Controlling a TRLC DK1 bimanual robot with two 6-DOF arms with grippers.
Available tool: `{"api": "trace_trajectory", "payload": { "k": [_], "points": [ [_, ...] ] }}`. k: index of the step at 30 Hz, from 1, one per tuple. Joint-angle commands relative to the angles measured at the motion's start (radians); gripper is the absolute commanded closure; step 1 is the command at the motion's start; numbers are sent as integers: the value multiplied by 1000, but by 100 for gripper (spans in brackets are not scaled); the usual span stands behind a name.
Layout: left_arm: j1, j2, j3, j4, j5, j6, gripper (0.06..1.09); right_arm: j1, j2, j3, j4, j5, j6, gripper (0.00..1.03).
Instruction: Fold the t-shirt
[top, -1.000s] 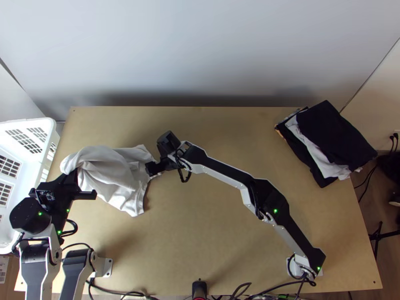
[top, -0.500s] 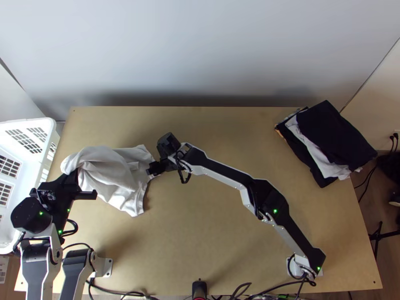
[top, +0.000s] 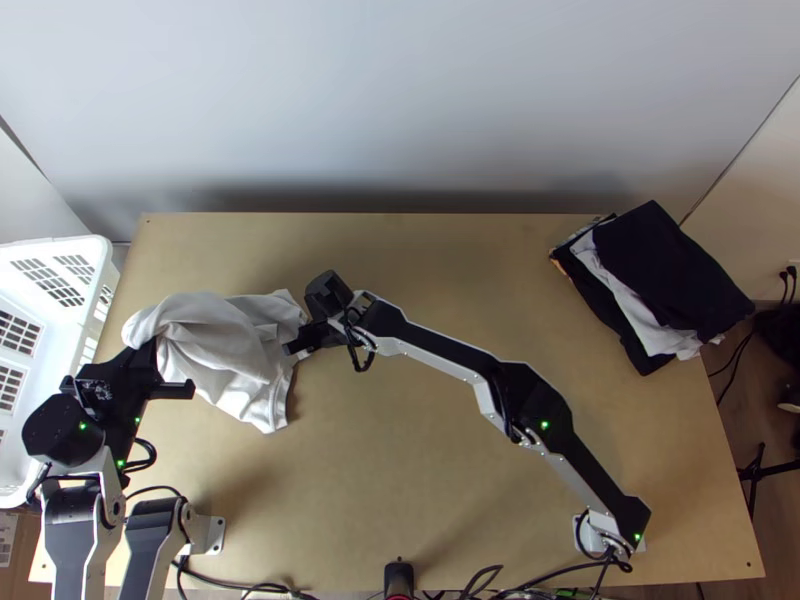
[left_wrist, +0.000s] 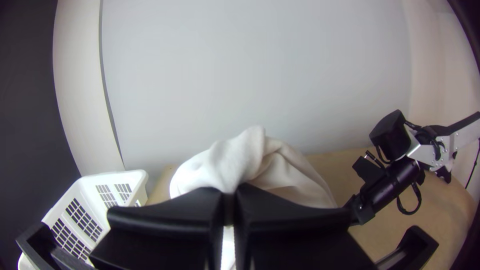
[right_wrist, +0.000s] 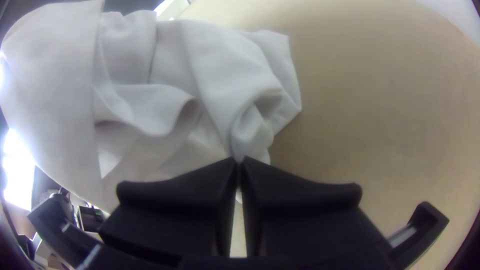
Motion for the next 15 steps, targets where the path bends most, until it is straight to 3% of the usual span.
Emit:
{"api": "trace_trajectory", "payload": {
  "k": [1,12,13,14,15],
  "points": [
    [0,3,2,5,1,0,105,-42,-123,-83,-14,12,4,100],
    [-21,29,1,61,2,-23,105,-131,-502,-338,-3,55,-1,100],
    [-18,35,4,59,2,-72,99,-140,-525,-378,-3,55,7,100],
    [-15,35,7,45,2,-118,71,-145,-547,-412,-3,55,8,100],
    [-18,29,8,34,7,-142,31,-148,-570,-445,-1,60,8,100]
  ]
}}
